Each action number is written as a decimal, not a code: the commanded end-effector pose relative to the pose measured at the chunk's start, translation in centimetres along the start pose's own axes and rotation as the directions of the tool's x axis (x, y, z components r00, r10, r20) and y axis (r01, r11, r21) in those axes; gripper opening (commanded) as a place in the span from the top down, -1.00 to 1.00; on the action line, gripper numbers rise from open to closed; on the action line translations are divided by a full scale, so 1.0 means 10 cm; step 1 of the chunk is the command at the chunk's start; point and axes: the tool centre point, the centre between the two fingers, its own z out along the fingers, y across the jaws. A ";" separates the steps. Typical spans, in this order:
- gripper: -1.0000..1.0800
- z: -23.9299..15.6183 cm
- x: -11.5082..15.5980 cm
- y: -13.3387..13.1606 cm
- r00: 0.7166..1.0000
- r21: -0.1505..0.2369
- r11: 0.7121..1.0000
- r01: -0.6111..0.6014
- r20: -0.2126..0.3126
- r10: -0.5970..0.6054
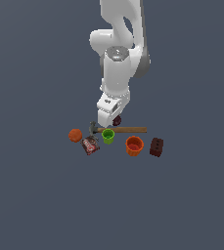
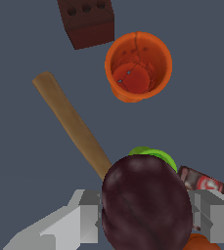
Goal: Pick up a designated object from a clutter of objects.
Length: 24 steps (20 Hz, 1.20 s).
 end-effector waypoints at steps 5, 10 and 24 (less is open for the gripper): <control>1.00 -0.59 -0.15 0.01 1.000 0.003 1.000 0.001 -0.001 -0.001; 1.00 -1.03 -0.26 0.04 1.000 0.005 1.000 0.001 0.001 -0.001; 1.00 -1.84 -0.46 0.10 1.000 0.007 1.000 0.001 0.005 -0.001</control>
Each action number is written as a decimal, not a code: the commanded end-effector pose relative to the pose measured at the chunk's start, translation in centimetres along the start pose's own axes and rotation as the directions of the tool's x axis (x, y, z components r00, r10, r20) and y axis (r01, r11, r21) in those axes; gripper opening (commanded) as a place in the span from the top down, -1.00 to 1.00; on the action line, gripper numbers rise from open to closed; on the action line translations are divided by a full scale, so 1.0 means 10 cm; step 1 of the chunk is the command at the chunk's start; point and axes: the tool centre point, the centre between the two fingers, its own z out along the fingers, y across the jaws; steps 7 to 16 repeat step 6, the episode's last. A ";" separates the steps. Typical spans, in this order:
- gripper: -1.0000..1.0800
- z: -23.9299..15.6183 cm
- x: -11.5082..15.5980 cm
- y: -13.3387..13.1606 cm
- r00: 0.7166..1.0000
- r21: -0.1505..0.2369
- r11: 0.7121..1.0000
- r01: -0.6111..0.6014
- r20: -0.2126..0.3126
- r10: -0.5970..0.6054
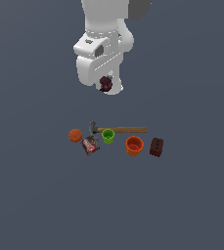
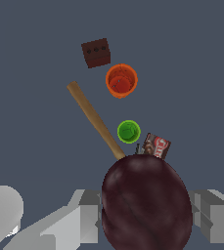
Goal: Pick up a designated object from a clutter of objects.
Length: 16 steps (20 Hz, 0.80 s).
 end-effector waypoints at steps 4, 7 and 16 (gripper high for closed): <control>1.00 -0.13 -0.03 0.02 1.000 0.000 1.000 0.000 0.001 0.000; 1.00 -0.14 -0.03 0.02 1.000 0.000 1.000 0.000 0.001 0.000; 1.00 -0.14 -0.03 0.02 1.000 0.000 1.000 0.000 0.001 0.000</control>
